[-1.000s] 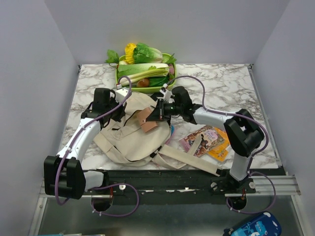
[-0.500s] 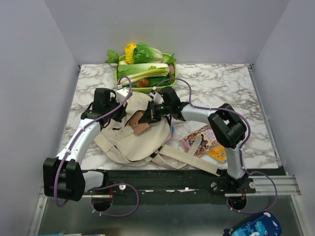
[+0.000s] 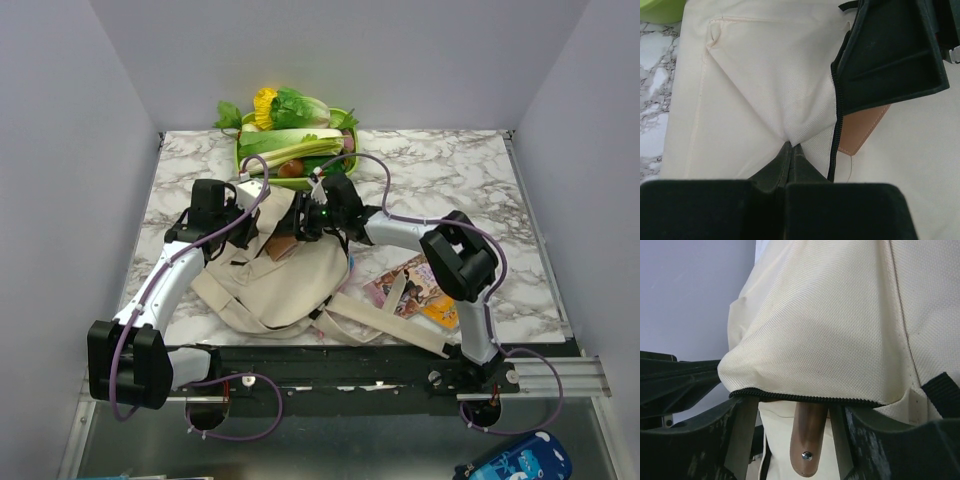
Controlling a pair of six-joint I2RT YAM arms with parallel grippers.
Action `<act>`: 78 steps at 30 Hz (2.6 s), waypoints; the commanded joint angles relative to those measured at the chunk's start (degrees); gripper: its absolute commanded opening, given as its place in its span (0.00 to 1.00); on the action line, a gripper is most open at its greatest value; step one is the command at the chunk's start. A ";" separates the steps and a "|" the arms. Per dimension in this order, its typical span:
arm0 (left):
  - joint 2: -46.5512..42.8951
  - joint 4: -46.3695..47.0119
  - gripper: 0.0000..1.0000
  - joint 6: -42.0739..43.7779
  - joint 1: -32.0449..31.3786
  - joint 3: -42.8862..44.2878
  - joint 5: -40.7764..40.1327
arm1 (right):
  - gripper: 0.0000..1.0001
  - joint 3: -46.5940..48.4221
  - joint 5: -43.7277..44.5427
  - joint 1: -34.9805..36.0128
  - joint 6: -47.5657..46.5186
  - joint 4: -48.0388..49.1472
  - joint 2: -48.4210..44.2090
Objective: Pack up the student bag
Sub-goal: Place the personal item in the student bag.
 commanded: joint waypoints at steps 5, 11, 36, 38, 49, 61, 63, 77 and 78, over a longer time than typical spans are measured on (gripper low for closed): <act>-0.65 0.17 0.00 0.88 -0.70 0.48 2.55 | 0.73 -6.89 6.63 0.30 -16.51 -3.41 -9.30; -0.48 0.26 0.00 1.23 -0.70 -0.05 2.02 | 0.72 -11.29 12.69 0.30 -29.10 -8.95 -15.62; 0.05 0.17 0.00 0.88 -0.70 0.83 2.02 | 0.12 -19.48 18.59 6.45 -42.66 2.12 -17.06; 0.23 0.26 0.00 0.88 -0.70 0.92 2.20 | 0.10 -17.98 18.59 6.45 -42.13 1.86 -15.91; 0.67 -0.09 0.00 0.88 -0.70 1.71 2.72 | 0.02 -8.23 19.21 6.45 -38.10 3.17 -8.52; 0.93 -0.45 0.00 1.84 -0.70 1.80 2.72 | 0.04 -11.28 22.62 6.27 -31.14 8.17 -9.72; 1.11 -0.18 0.00 1.85 -0.70 1.36 2.55 | 0.05 -15.42 23.77 6.18 -31.41 9.67 -12.29; 1.11 0.17 0.00 1.23 -0.70 1.62 2.81 | 0.01 -16.67 20.08 8.02 -32.02 10.65 -10.19; 1.11 -0.09 0.00 1.23 -0.70 1.71 2.90 | 0.01 -16.23 20.52 8.20 -32.11 10.30 -9.58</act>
